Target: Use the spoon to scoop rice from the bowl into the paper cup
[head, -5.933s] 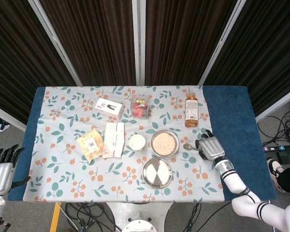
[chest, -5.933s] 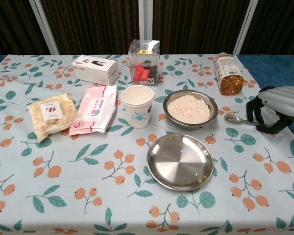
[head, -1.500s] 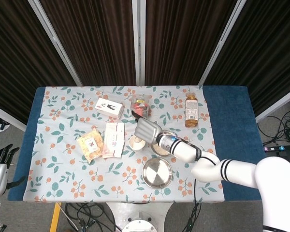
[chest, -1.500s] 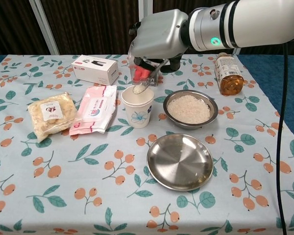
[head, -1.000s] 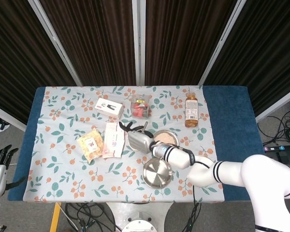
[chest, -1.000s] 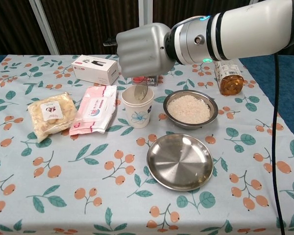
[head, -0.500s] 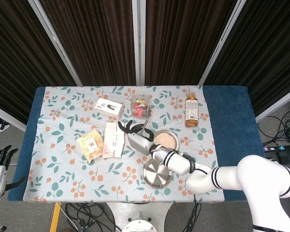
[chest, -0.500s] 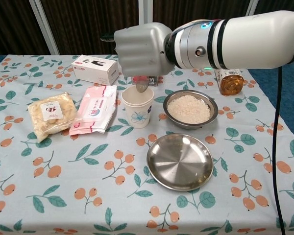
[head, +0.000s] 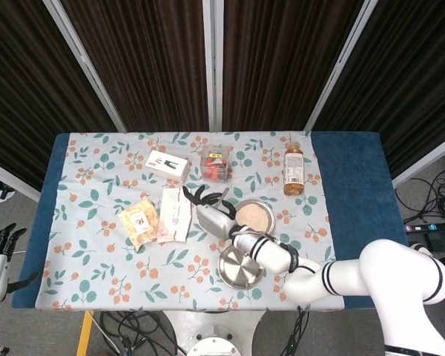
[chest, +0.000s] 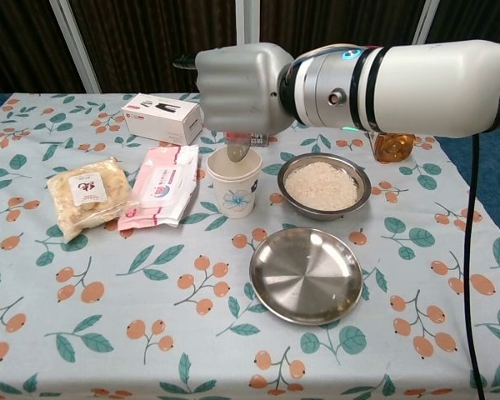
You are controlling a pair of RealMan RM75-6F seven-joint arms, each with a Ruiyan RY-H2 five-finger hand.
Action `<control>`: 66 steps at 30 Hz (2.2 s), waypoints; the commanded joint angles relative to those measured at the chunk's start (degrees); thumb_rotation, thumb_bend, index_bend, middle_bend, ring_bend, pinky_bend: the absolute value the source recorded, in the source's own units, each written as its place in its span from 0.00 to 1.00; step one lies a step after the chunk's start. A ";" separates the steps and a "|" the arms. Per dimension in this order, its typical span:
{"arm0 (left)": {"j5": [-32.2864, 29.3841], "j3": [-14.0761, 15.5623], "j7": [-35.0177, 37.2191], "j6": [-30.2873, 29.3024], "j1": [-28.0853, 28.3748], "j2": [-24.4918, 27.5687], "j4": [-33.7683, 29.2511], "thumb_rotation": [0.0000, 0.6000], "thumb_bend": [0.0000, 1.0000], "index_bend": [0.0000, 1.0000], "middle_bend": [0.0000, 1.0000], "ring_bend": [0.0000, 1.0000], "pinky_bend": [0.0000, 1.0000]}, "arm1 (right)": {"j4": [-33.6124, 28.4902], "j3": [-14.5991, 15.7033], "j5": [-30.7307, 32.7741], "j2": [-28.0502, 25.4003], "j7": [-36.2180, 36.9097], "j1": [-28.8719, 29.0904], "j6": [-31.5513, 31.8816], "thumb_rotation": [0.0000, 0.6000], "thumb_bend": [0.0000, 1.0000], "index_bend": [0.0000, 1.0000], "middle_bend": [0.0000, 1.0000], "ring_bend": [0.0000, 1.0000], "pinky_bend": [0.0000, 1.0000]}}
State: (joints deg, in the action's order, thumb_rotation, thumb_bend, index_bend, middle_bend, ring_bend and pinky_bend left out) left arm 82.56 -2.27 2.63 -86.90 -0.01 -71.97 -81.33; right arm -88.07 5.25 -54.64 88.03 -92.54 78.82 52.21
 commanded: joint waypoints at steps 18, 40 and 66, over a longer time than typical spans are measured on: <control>1.46 -0.19 -1.62 0.00 0.97 1.00 -1.69 1.00 0.07 0.21 0.18 0.13 0.05 | -3.19 2.21 -23.30 -7.42 55.97 -22.82 12.94 1.00 0.34 0.62 0.57 0.26 0.00; 2.29 0.53 -0.05 -0.76 0.40 1.04 -1.57 1.00 0.06 0.21 0.18 0.13 0.05 | 13.60 4.75 -37.08 8.51 66.61 -35.44 14.37 1.00 0.32 0.57 0.54 0.19 0.00; 2.19 0.46 -0.32 0.35 1.08 0.70 -1.17 1.00 0.06 0.21 0.18 0.13 0.05 | -1.99 -2.07 -30.48 -11.43 69.23 -51.64 30.39 1.00 0.28 0.18 0.26 0.09 0.00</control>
State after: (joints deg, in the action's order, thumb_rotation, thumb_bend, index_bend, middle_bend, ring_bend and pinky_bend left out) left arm 84.79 -1.82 2.37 -86.61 1.03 -71.22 -82.54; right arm -85.62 4.49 -89.25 82.46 -26.34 32.15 77.95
